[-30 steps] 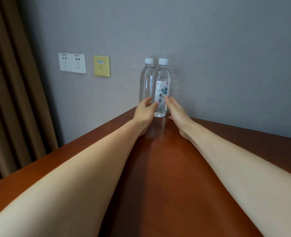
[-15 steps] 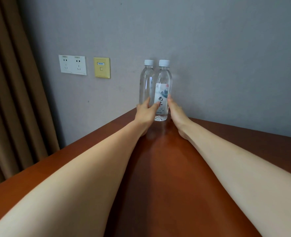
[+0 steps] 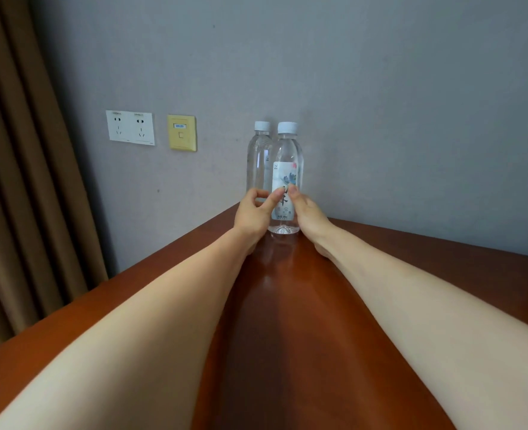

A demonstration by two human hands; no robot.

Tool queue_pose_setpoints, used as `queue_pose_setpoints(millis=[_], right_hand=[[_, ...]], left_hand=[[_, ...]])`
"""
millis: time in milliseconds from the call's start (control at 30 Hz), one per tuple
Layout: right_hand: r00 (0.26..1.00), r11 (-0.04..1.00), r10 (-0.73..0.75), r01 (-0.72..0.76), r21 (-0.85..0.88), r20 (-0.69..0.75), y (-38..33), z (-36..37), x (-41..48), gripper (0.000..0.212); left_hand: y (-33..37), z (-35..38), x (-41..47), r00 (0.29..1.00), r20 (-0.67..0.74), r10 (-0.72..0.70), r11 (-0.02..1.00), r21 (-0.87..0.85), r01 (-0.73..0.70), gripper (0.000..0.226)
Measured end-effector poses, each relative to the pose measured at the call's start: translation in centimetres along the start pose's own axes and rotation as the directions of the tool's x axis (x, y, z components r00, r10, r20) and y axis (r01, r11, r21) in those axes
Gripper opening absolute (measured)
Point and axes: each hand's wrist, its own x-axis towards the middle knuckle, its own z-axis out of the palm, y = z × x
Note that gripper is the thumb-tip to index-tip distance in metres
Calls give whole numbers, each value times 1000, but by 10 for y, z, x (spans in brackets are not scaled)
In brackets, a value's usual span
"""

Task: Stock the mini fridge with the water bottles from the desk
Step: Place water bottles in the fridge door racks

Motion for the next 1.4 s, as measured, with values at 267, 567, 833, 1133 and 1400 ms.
queue_pose_setpoints(millis=[267,567,833,1133,1400], right_hand=[[999,994,26,-30,-104,-36,-14,5,-42,58],[995,973,57,-75,-220,-86,-28,10,-105,62],[981,942,108,-153,-300,-161,-43,7,-166,72],[975,972,116,-151,-181,-190,-49,-3,-233,72],[973,984,137,-155,-87,-186,-59,-11,-288,67]], left_hand=[[12,-7,-40,999,-25,-42,998,50,43,44],[31,-20,-104,998,18,-64,998,11,64,22],[53,-12,-171,997,-29,-70,996,-54,68,28],[64,2,-241,993,-112,-24,998,50,30,32],[76,3,-287,999,-41,32,991,133,-26,40]])
